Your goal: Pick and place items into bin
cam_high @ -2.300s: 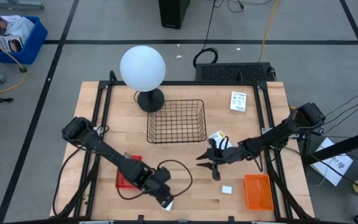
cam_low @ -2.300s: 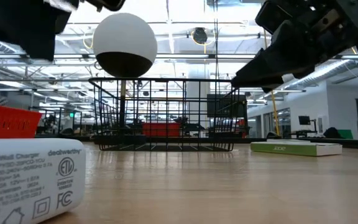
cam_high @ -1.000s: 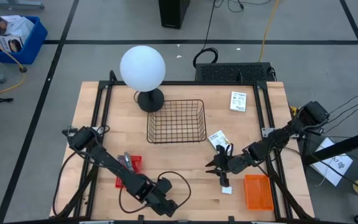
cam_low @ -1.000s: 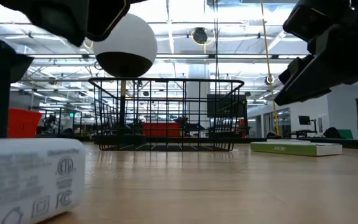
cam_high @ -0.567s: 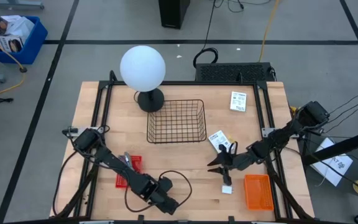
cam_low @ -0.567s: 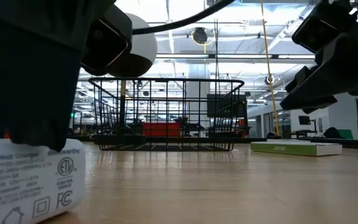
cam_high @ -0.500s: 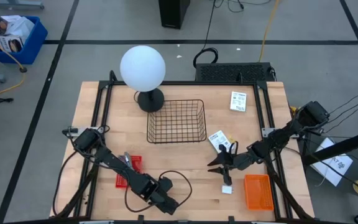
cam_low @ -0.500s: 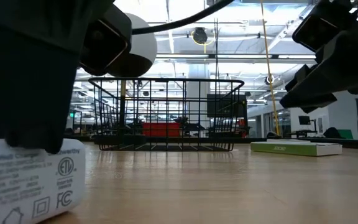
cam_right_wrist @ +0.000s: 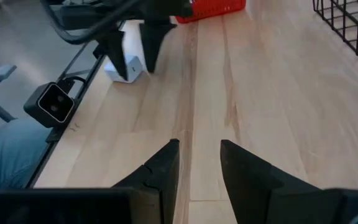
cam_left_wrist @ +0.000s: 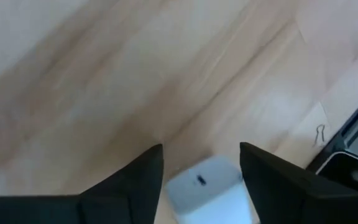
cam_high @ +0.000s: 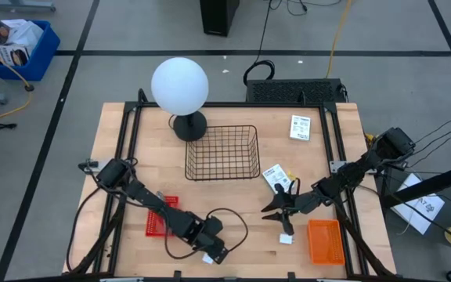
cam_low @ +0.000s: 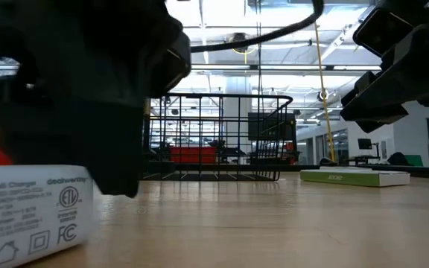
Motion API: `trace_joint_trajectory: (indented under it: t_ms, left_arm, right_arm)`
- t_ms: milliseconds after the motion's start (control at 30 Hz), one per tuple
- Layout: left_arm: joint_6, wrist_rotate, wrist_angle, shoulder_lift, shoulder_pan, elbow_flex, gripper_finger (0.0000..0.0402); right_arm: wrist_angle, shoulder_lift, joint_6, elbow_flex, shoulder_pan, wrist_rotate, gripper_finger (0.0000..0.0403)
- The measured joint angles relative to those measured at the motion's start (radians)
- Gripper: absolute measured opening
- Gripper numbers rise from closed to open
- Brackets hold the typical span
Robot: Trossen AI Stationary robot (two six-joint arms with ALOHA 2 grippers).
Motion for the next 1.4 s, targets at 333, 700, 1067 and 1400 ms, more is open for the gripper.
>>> trace_joint_trajectory:
  t_ms: [333,700,1067,1400]
  left_arm:
    - [0.004,0.053,-0.008,0.0,0.017,-0.002,0.0169]
    - [-0.079,0.151,0.015,-0.067,0.017,-0.004,0.0271]
    - [-0.198,0.061,-0.013,-0.054,-0.062,-0.004,0.0301]
    - [-0.168,0.047,-0.03,-0.055,-0.092,-0.003,0.0292]
  right_arm:
    - [0.012,0.0,-0.015,0.0,0.021,0.001,0.0111]
    - [0.008,0.0,-0.008,0.0,0.025,0.001,0.0111]
    - [0.015,0.0,-0.019,0.0,0.039,0.003,0.011]
    - [0.016,0.0,-0.026,0.0,0.039,0.003,0.011]
